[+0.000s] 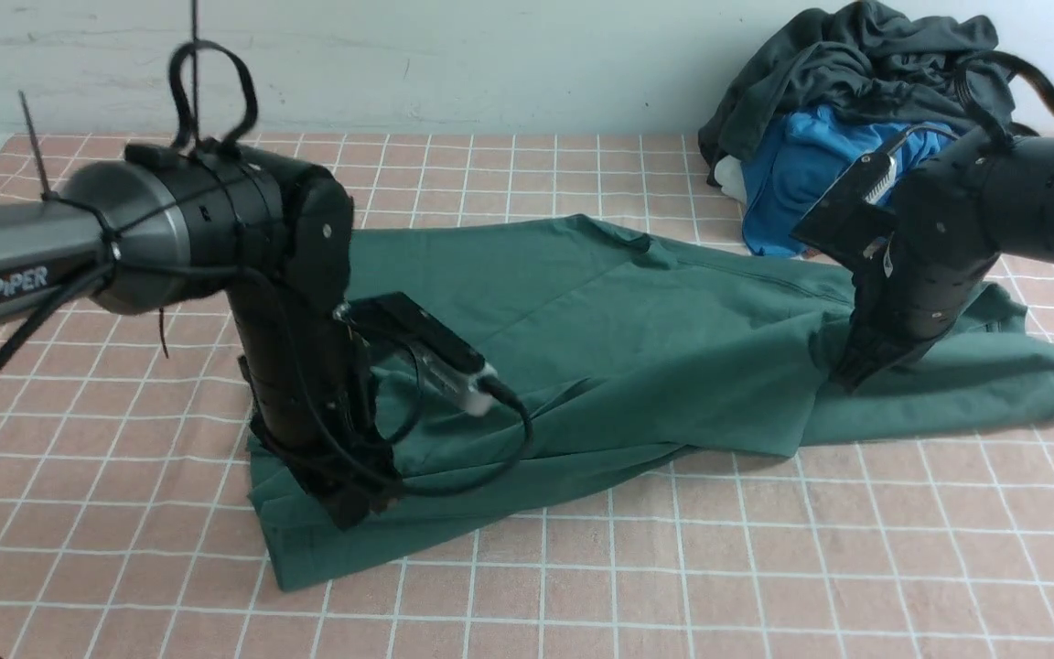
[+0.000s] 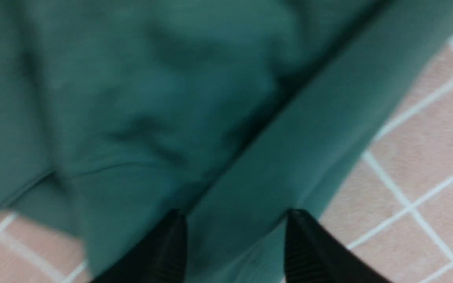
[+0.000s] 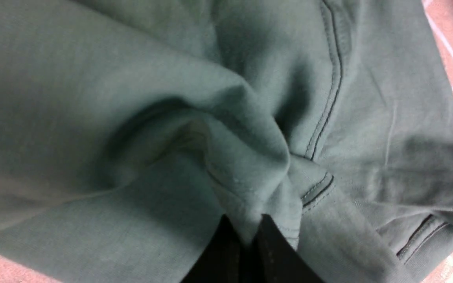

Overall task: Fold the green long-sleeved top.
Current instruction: Use both arms to drag the lower edge of the fabric forward and fold it over the upper edge

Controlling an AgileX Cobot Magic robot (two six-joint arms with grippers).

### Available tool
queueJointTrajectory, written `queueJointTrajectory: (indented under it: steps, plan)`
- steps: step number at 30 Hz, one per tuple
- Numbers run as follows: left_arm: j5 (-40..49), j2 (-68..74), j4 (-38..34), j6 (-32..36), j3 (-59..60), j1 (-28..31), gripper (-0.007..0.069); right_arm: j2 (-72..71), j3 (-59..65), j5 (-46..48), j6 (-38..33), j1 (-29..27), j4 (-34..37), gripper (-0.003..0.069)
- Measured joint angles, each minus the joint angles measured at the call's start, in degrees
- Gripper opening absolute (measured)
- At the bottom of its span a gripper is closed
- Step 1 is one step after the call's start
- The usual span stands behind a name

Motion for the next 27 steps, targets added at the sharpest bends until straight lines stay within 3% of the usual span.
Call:
queueJointTrajectory:
  steps: [3, 6, 12, 15, 16, 24, 27]
  plan:
    - [-3.37, 0.00, 3.80, 0.14, 3.07, -3.62, 0.0458, 0.00, 0.00, -0.48, -0.46, 0.00, 0.44, 0.0002]
    - [-5.68, 0.00, 8.81, -2.47, 4.40, -5.77, 0.0463, 0.00, 0.00, -0.89, -0.46, 0.00, 1.37, 0.0002]
    - [-9.87, 0.00, 17.70, -12.17, 5.32, -6.74, 0.0270, 0.00, 0.00, -1.21, -0.73, 0.00, 2.17, 0.0002]
    - [-9.87, -0.87, 21.96, -18.84, 5.37, -6.74, 0.0066, 0.00, 0.00, -1.21, -0.84, 0.00, 2.21, 0.0002]
    - [-9.87, -1.20, 22.46, -19.64, 5.37, -6.74, 0.0042, 0.00, 0.00, -1.21, -0.84, 0.00, 2.24, 0.0002]
    - [-10.13, -5.77, 23.53, -23.73, 5.37, -6.31, 0.0006, -1.16, -0.05, 1.08, -1.53, 0.00, 2.57, 0.0002]
    - [-11.40, -8.34, 23.46, -28.81, 2.93, -2.33, 0.0006, -2.92, -1.63, 0.88, -4.31, -0.19, 2.57, 0.0002]
